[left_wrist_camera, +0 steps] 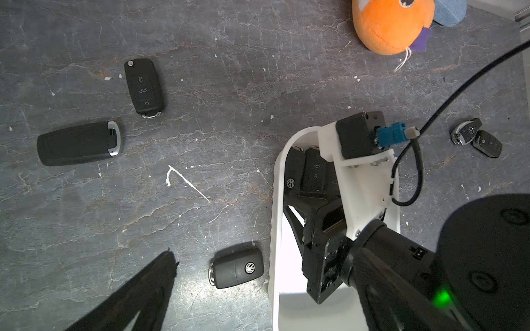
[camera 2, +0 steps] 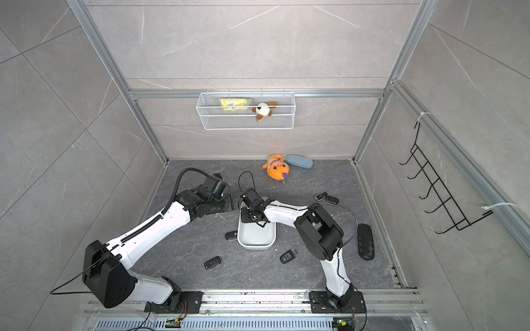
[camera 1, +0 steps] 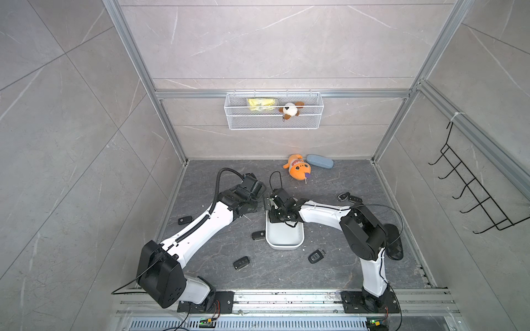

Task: Place the car key into the storage box
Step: Place the car key in the storage box, then pick up the car key from the center of the board.

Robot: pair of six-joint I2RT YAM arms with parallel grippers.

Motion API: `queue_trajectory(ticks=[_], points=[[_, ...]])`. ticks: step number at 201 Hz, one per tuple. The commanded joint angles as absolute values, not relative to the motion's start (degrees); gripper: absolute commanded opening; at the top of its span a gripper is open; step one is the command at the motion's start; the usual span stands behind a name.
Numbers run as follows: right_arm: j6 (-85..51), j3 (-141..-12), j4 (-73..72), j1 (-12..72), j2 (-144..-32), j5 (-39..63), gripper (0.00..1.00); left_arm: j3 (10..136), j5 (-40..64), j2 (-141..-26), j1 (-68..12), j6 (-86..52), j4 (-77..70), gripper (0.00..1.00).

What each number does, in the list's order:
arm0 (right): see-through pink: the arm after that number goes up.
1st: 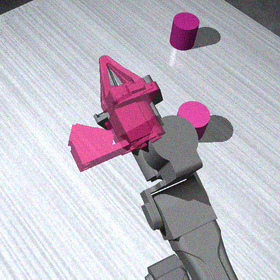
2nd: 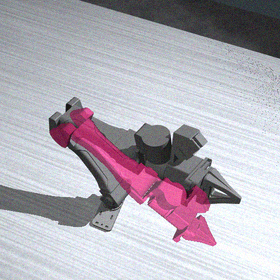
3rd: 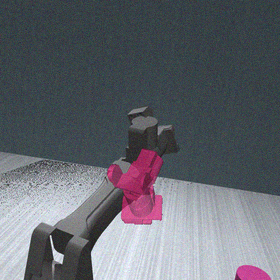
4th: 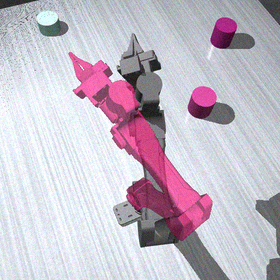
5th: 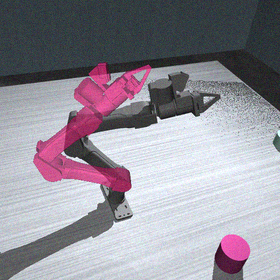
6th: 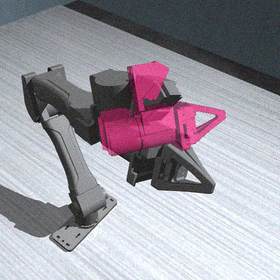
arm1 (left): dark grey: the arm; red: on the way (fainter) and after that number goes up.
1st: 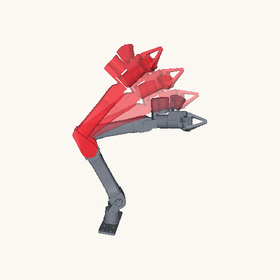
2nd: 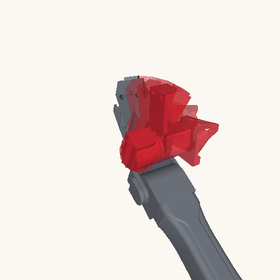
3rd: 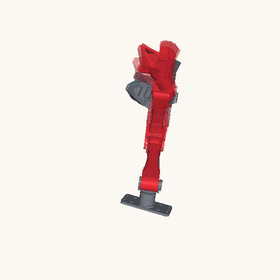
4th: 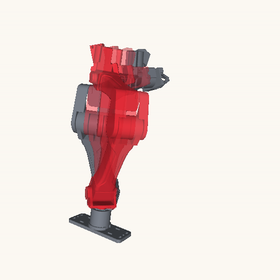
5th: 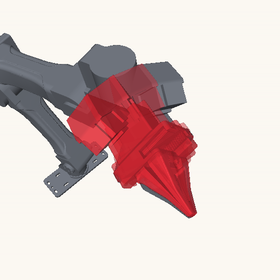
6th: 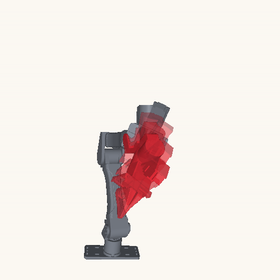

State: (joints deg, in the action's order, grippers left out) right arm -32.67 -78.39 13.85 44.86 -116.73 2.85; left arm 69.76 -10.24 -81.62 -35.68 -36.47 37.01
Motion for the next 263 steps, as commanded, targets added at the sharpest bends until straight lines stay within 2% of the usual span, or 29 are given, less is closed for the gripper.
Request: queue_trajectory(ticks=[1,40,64,99,110,122,177,263], points=[[-31.2,-78.4,14.9,44.6,-115.2,3.5,0.24,71.9,-9.6,-81.6,-35.4,-36.0,36.2,1.0],[-31.2,-76.3,14.8,44.6,-110.6,3.5,0.35,72.1,-10.0,-81.5,-35.0,-35.9,36.3,1.0],[-30.6,-75.3,15.5,44.7,-107.2,1.9,0.61,72.1,-10.6,-81.1,-34.0,-35.6,36.6,1.0],[-30.0,-73.7,14.8,44.6,-102.3,1.7,0.84,70.8,-10.7,-80.1,-30.0,-35.7,36.8,1.0],[-30.0,-73.2,14.4,44.6,-100.8,2.0,0.87,70.1,-9.9,-79.7,-27.7,-35.9,36.8,1.0],[-30.1,-72.6,14.1,44.6,-99.2,2.1,0.99,69.4,-9.2,-79.4,-25.4,-35.9,36.4,1.0],[-29.9,-71.1,13.9,44.6,-93.0,2.5,1.0,70.2,-8.1,-83.9,-18.2,-33.2,35.1,0.99],[-29.0,-68.1,15.4,44.6,-83.4,0.2,1.0,82.2,-9.8,-104.5,-15.0,-28.6,34.6,0.82]])
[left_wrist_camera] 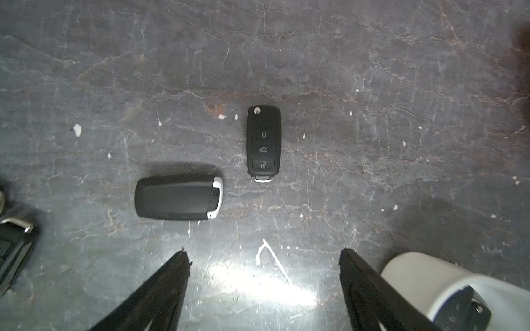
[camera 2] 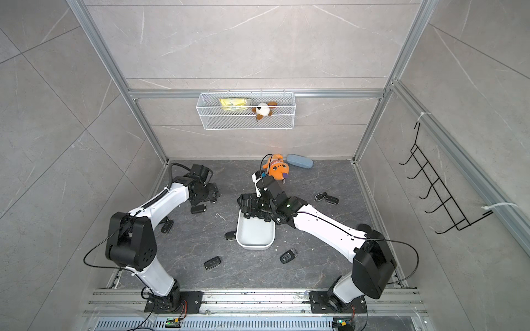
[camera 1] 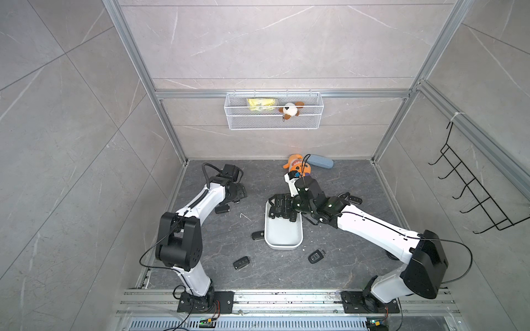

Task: Place the car key into the storage box
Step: Pick up the car key from the center of the board.

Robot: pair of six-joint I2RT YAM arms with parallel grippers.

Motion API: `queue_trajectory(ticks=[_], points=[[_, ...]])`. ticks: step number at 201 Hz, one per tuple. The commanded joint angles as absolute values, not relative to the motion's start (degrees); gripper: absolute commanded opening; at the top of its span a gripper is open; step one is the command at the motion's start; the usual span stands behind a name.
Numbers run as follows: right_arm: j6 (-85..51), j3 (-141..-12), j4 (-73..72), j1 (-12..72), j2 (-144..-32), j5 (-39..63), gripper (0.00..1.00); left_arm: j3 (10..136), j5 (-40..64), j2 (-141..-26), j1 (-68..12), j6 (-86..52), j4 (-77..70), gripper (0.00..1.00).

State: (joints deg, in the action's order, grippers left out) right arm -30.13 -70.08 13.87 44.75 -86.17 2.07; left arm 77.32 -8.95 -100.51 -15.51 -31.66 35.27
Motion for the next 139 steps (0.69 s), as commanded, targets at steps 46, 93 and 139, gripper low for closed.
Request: queue_trajectory(ticks=[46,93,139], points=[[-28.8,-65.5,16.9,44.6,-79.1,-2.8,1.0,89.7,-9.7,-115.0,-14.1,-27.4,35.9,0.78],[-28.6,-64.7,18.3,44.6,-76.9,-5.4,1.0,93.4,-9.4,-121.1,-13.3,-27.2,36.9,0.74],[-28.3,-64.9,19.0,44.6,-77.0,-6.0,1.0,94.3,-8.8,-123.4,-13.0,-26.9,37.3,0.62]])
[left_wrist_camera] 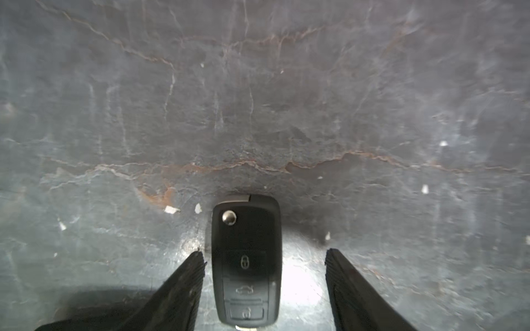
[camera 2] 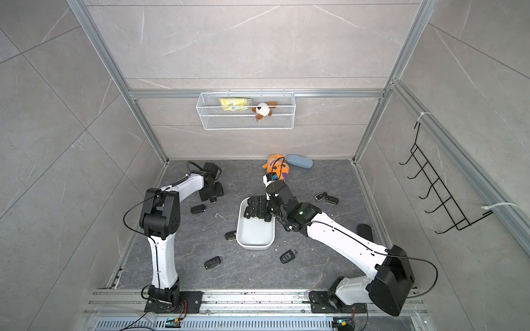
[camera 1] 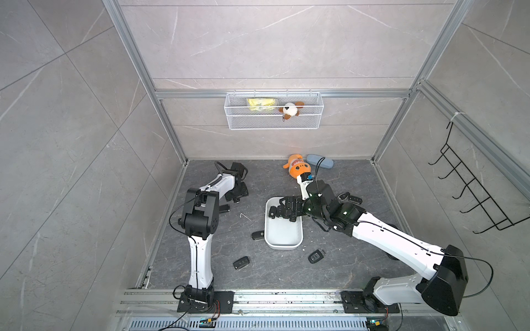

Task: Place the car key into the storage box
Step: Pick up the car key from the center of the board, then place the car key in the storage box.

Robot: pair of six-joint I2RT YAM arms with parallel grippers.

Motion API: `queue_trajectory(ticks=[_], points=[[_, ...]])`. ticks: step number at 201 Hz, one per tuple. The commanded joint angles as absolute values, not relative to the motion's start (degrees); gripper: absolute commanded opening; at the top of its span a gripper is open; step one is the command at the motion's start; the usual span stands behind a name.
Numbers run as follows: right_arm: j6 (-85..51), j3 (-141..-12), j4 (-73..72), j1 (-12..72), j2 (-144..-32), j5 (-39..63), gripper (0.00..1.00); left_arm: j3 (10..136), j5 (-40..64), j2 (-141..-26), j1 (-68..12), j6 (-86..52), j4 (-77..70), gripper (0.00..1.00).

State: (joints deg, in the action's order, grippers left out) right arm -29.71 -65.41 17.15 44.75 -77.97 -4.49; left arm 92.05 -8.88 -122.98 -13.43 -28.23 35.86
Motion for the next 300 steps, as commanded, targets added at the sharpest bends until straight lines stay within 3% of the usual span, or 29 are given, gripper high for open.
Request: queue_trajectory(ticks=[1,89,176,238,300], points=[[-28.4,-64.9,19.0,44.6,-77.0,-6.0,1.0,94.3,-8.8,-123.4,-13.0,-26.9,37.3,0.61],[-28.5,-66.4,18.1,44.6,-81.0,-3.1,1.0,92.5,-8.0,-120.7,-13.0,-25.6,38.2,0.26],[-27.9,-62.5,16.2,44.5,-79.3,-1.1,1.0,83.3,-6.9,-103.4,-18.2,-29.2,39.7,0.26],[-28.8,-55.9,16.8,44.1,-72.2,-1.7,1.0,80.0,-12.0,-94.2,-32.5,-36.4,43.0,0.27],[-29.8,-49.3,21.2,43.7,-61.7,-4.7,1.0,78.9,-17.2,-94.8,-46.7,-46.0,43.9,0.28]])
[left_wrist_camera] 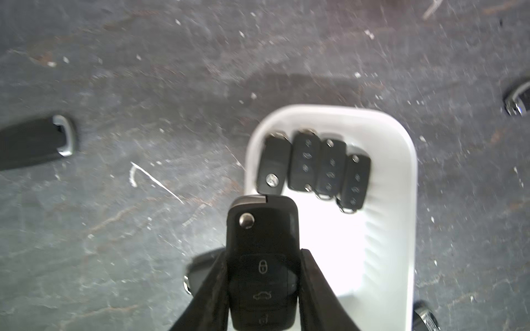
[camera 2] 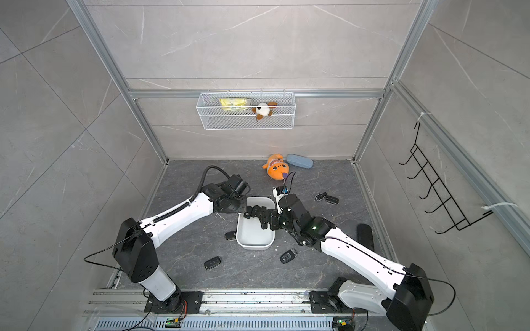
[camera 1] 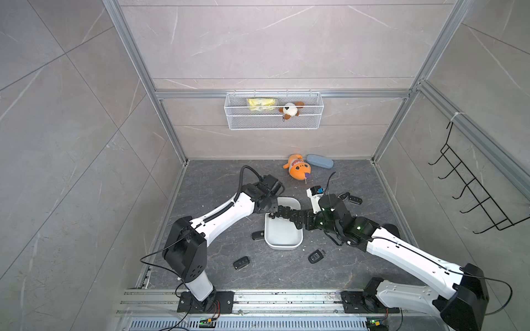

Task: Place the car key into the storage box
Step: Place the car key in the storage box.

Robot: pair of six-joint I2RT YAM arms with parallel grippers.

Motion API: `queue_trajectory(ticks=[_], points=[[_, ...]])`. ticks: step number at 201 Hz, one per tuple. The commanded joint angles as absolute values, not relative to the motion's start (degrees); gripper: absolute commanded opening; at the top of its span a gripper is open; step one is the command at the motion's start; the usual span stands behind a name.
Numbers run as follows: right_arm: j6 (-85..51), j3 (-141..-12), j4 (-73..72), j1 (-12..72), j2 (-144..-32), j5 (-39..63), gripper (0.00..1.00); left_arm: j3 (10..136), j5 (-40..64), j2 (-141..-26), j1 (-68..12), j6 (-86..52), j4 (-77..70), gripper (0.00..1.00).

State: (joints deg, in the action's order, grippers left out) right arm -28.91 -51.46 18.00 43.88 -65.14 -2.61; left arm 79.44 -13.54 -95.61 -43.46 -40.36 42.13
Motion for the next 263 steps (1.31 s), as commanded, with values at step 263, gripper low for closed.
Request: queue_trajectory(ticks=[263], points=[[-31.8,-45.4,26.5,43.6,-53.3,-7.7,0.99,88.2,-19.6,-117.4,-48.4,-45.8,50.6,0.33]])
